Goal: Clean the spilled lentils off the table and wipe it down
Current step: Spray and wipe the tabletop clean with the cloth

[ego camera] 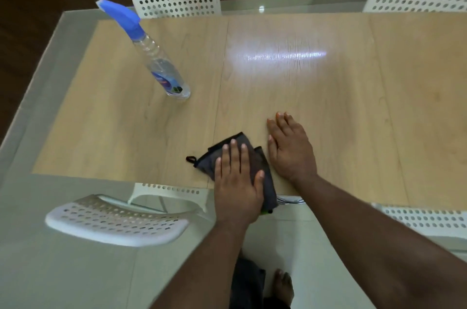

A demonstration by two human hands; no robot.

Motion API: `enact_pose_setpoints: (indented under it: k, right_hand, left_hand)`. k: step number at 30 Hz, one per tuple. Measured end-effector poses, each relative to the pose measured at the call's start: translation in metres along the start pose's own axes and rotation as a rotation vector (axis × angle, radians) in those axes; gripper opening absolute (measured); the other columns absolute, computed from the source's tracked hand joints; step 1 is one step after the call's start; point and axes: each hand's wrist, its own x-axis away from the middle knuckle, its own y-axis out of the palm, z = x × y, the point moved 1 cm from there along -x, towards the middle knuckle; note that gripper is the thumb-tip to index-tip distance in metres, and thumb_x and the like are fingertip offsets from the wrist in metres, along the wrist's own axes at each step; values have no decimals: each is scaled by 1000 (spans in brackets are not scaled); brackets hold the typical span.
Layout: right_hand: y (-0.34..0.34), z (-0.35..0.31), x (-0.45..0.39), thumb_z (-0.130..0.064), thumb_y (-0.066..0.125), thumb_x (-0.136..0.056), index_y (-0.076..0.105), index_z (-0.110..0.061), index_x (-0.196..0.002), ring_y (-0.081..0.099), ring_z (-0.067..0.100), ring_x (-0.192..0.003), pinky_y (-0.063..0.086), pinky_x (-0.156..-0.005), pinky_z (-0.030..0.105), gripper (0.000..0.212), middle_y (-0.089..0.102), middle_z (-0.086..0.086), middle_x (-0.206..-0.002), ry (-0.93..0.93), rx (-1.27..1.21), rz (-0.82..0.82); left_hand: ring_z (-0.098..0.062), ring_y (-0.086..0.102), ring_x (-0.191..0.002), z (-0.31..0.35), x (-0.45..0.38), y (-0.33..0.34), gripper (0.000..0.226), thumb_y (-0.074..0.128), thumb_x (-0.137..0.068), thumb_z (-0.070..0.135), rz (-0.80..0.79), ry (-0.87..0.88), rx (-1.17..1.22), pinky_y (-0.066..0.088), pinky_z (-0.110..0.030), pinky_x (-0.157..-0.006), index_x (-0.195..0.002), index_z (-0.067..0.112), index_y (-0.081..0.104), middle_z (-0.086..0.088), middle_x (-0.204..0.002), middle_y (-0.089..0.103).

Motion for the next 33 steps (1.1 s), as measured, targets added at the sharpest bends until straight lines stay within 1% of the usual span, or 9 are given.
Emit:
enact_pose_setpoints:
  k: [4,8,12,15,18,23,26,30,33]
  right_hand:
    - [4,-3,-2,-39,26,-108,42,-19,-160,21,31,-160,23,-127,47,58,32,11,-169,-28,88,-27]
    - [8,-1,-2,-40,26,-109,38,-23,-162,18,30,-161,22,-128,48,57,30,7,-171,-33,107,-39]
    - [3,0,-3,-43,22,-110,36,-23,-163,16,29,-161,22,-128,49,58,28,7,-171,-32,116,-71]
    - [1,-2,-2,-43,22,-109,36,-23,-163,15,30,-161,21,-128,49,59,28,7,-171,-22,112,-86]
    - [1,-5,0,-42,25,-110,38,-22,-162,16,30,-161,20,-129,48,58,29,6,-171,-6,113,-92]
    - [-7,-6,-13,-42,29,-107,46,-23,-158,23,29,-159,25,-126,50,57,37,6,-167,-9,117,-102]
    - [-7,-2,-51,-43,29,-107,48,-23,-156,25,27,-159,26,-124,49,57,39,4,-166,-28,114,-127]
    - [-6,4,-118,-41,34,-109,48,-21,-156,26,28,-158,27,-123,49,53,39,6,-166,-76,128,-129]
    - [-8,12,-165,-40,35,-111,45,-21,-158,23,27,-159,24,-125,49,52,35,7,-169,-55,127,-129]
  left_hand:
    - [-27,-2,-163,-19,-51,-1,74,17,-109,53,21,18,-46,8,-48,-131,-169,11,8,-13,-176,1]
    - [-29,2,-163,-35,-110,-8,75,15,-107,54,-10,11,-91,8,-47,-131,-168,11,10,-15,-176,4]
    - [-28,-2,-163,-32,-69,-4,74,20,-109,54,17,29,-54,8,-48,-131,-169,12,7,-14,-176,0]
    - [-25,-9,-163,-37,-19,-3,74,20,-109,54,-33,40,-67,6,-47,-132,-169,14,1,-11,-176,-8]
    - [-24,-10,-163,-41,-14,-3,74,21,-109,53,-38,53,-77,6,-48,-132,-169,15,1,-10,-176,-9]
    - [-25,-9,-163,-42,-72,-7,76,19,-107,54,-44,103,-95,6,-48,-131,-169,15,0,-11,-176,-9]
    - [-25,-7,-163,-42,-122,-9,76,17,-107,55,-29,152,-89,5,-48,-131,-169,14,2,-11,-176,-6]
    - [-25,-6,-163,-39,-187,-12,76,16,-107,56,-21,149,-89,4,-47,-131,-169,14,1,-11,-177,-6]
    - [-25,-8,-163,-36,-220,-13,76,15,-107,57,-15,147,-95,4,-47,-132,-169,15,-1,-11,-176,-7]
